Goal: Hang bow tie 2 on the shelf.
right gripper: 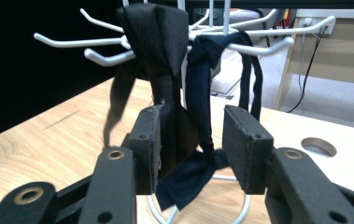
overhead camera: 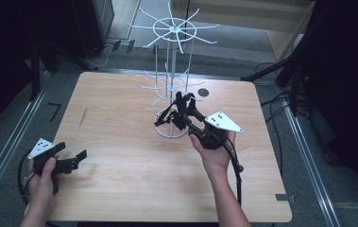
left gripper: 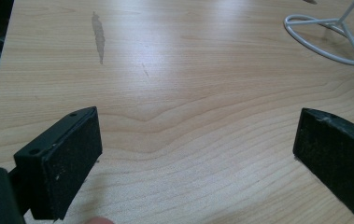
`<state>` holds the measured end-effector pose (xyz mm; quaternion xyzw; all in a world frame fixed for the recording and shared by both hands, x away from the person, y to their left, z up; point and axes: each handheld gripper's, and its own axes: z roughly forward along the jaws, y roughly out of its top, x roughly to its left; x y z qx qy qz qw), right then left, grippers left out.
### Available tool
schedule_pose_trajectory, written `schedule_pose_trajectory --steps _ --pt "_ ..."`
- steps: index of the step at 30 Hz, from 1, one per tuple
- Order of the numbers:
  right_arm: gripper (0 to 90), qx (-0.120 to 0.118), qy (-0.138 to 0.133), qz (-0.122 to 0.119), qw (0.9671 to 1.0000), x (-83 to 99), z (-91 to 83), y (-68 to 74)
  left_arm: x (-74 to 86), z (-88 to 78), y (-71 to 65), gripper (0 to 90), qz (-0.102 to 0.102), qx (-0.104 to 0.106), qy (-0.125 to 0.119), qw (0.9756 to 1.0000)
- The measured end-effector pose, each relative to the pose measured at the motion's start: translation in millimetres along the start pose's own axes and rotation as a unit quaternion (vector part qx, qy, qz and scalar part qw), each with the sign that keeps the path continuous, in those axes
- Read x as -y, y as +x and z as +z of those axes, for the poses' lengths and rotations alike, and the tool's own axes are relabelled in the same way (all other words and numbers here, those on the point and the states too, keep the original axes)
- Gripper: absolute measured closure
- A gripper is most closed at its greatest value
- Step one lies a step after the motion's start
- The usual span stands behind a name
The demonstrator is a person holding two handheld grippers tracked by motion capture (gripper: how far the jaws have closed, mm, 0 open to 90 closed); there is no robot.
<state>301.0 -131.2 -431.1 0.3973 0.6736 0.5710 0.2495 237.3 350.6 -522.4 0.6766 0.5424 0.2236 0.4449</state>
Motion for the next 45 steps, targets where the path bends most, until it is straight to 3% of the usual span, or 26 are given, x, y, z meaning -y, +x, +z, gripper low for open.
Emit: schedule_pose_trajectory --steps 8,22,25,28,31,45 --pt "48.8 0.002 -0.005 -0.001 1.0 7.3 -10.1 -6.4 -0.1 0.1 0.0 1.6 0.001 0.0 0.001 1.0" --pt "17.6 0.006 0.007 -0.012 0.9999 18.6 -25.9 -18.1 -0.1 0.2 -0.2 1.6 0.001 0.0 0.001 1.0" --pt "13.4 0.022 0.007 -0.012 0.9997 21.6 -30.2 -20.6 -0.1 0.2 -0.2 1.6 0.001 0.0 0.001 1.0" --pt "13.4 0.054 0.003 0.001 0.9985 25.1 -33.9 -24.5 -0.1 0.1 -0.2 1.6 0.001 0.0 0.001 1.0" --pt "13.4 0.04 0.01 0.01 0.9991 29.9 -37.1 -29.5 -0.1 0.1 -0.2 1.7 0.001 0.0 0.001 1.0" --pt "13.5 0.057 0.029 0.008 0.9979 51.3 -55.2 -44.7 -0.1 0.2 -0.2 1.6 0.001 0.0 0.001 1.0"
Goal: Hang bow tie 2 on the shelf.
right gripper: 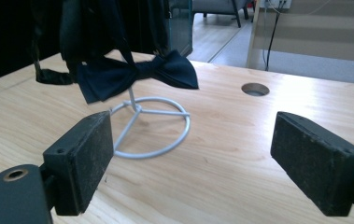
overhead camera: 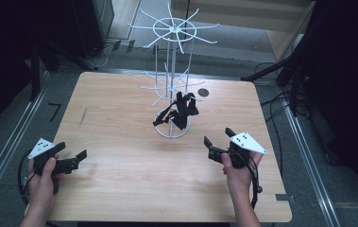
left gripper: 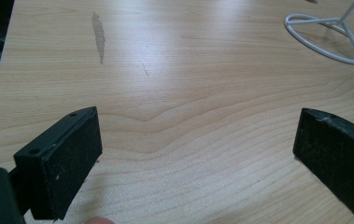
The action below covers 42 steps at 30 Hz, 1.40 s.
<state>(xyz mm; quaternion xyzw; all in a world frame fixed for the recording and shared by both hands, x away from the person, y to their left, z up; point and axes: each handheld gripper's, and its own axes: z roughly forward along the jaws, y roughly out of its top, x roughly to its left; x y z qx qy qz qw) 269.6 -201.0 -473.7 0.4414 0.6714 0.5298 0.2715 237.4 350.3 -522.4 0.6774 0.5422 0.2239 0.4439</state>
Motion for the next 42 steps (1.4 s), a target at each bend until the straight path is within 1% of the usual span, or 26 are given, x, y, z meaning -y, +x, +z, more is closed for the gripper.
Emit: schedule_pose_trajectory --steps 5,11,20,21,30,32,38,42 --pt "13.6 0.008 0.006 0.0 0.9999 7.3 -6.6 -8.0 0.0 0.0 0.0 1.6 0.0 0.0 0.0 1.0" --pt "13.6 0.013 0.015 0.0 0.9998 14.7 -13.5 -14.0 0.0 0.0 0.0 1.6 0.0 -0.001 0.0 1.0" --pt "13.6 0.022 0.021 0.003 0.9995 23.7 -24.9 -26.5 0.0 -0.1 -0.2 1.7 0.0 -0.001 -0.001 1.0" --pt "13.6 0.023 0.022 0.007 0.9995 24.7 -26.4 -27.6 0.1 0.0 -0.2 1.6 0.0 -0.001 -0.001 1.0" --pt "13.7 0.034 0.028 0.012 0.9989 33.3 -38.7 -40.9 0.1 0.0 -0.4 1.6 0.0 0.0 0.001 1.0" --pt "13.7 0.035 0.026 0.015 0.999 34.8 -41.9 -44.3 0.1 0.1 -0.5 1.6 -0.001 0.0 0.0 1.0" --pt "13.7 0.042 0.03 0.016 0.9985 39.8 -49.7 -52.3 0.2 0.1 -0.5 1.7 0.0 0.0 0.0 1.0" --pt "13.8 0.046 0.035 0.023 0.9981 43.9 -54.8 -57.8 0.2 0.0 -0.5 1.6 -0.001 0.0 0.0 1.0"
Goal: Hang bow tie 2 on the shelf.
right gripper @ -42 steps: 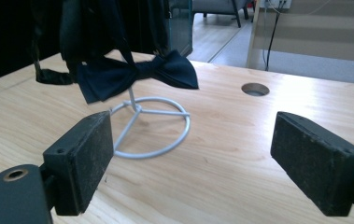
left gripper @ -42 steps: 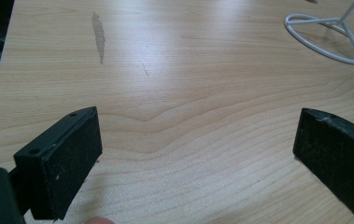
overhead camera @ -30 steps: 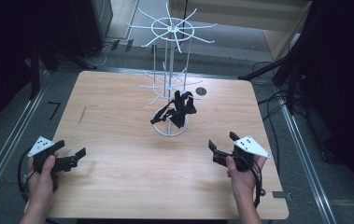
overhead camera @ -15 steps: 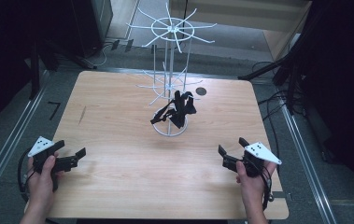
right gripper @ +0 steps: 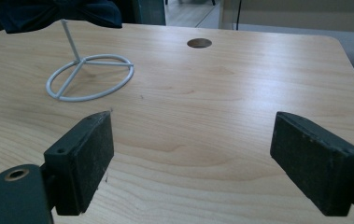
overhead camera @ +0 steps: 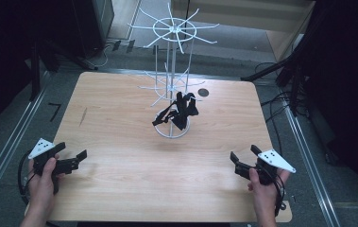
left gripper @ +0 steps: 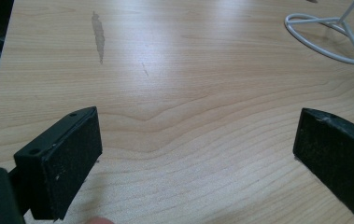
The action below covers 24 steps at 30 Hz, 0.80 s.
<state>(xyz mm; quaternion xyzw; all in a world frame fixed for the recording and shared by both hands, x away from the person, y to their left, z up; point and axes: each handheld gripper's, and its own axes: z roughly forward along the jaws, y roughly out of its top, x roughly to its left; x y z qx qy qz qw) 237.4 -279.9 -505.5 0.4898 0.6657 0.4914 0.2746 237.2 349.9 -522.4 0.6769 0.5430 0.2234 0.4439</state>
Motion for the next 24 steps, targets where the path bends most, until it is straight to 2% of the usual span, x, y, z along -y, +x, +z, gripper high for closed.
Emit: schedule_pose_trajectory --steps 6,14,16,24 --pt "13.9 0.003 0.0 0.011 0.9999 7.1 -9.3 -9.2 0.0 -0.1 0.0 1.6 0.0 0.0 0.0 1.0" --pt "14.3 0.017 0.008 0.007 0.9998 19.0 -19.2 -22.4 0.2 -0.2 -0.3 1.6 0.0 -0.001 -0.001 1.0" --pt "14.4 0.017 0.008 0.017 0.9997 22.0 -22.3 -27.2 0.2 -0.4 -0.1 1.6 0.0 -0.001 0.0 1.0" --pt "14.6 0.028 0.01 0.03 0.9991 31.2 -36.3 -40.7 0.3 -0.3 -0.3 1.6 0.0 -0.001 -0.001 1.0"
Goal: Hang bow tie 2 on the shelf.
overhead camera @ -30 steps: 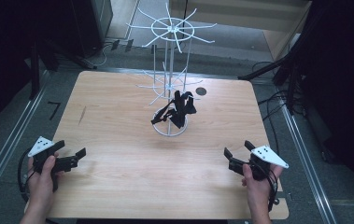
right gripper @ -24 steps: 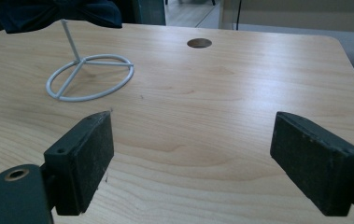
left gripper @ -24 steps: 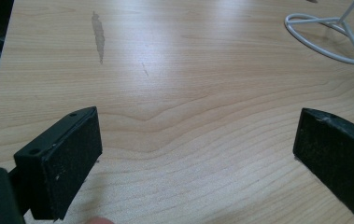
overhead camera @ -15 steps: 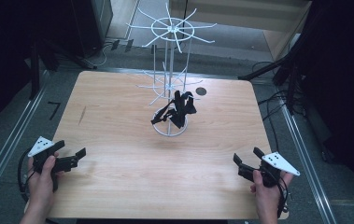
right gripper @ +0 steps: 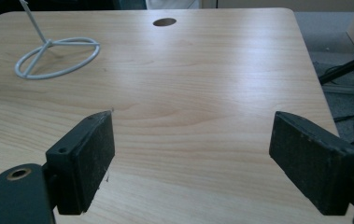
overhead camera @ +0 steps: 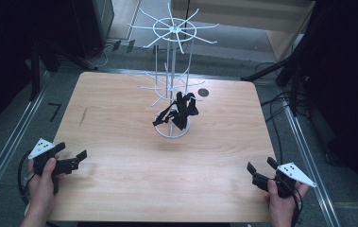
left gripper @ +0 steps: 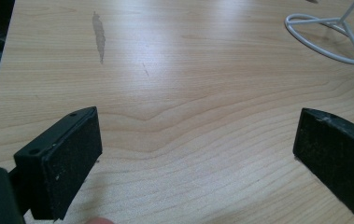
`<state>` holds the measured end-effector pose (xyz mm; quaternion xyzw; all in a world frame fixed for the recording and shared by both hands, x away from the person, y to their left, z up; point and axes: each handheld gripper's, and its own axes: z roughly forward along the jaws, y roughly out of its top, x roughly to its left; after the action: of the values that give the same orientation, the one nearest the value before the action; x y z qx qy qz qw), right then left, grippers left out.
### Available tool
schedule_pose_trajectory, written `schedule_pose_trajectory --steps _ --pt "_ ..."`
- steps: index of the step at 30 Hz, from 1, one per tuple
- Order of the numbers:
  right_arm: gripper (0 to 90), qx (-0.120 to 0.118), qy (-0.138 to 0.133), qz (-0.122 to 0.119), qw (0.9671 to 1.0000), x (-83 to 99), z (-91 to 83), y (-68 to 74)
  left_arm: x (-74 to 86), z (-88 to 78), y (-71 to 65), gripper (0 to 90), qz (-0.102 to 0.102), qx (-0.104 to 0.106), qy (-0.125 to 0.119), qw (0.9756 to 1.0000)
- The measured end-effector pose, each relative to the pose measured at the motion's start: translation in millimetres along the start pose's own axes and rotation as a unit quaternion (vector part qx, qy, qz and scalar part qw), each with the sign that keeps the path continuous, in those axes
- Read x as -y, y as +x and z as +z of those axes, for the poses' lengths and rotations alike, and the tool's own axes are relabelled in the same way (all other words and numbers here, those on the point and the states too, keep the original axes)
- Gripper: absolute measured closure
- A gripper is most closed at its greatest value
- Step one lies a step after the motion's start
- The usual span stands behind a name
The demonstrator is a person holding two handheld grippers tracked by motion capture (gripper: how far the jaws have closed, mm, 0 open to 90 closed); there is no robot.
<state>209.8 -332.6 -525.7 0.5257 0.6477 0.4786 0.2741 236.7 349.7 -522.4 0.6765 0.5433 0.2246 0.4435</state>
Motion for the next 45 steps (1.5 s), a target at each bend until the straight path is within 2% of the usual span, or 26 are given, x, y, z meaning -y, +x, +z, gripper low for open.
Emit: schedule_pose_trajectory --steps 14,24,39,45 --pt "14.8 0.024 0.009 0.014 0.9996 16.3 -20.4 -27.3 0.1 -0.1 -0.2 1.6 0.001 0.001 0.001 1.0" --pt "16.0 0.031 0.016 0.027 0.999 23.4 -25.5 -38.2 0.2 -0.2 -0.1 1.6 0.001 0.001 0.001 1.0" --pt "16.7 0.044 0.028 0.031 0.9981 33.8 -31.9 -48.9 0.2 -0.1 -0.1 1.6 0.0 0.001 0.001 1.0" --pt "17.6 0.047 0.021 0.043 0.9977 35.8 -36.7 -53.1 0.2 0.1 -0.2 1.6 0.0 0.0 0.001 1.0"
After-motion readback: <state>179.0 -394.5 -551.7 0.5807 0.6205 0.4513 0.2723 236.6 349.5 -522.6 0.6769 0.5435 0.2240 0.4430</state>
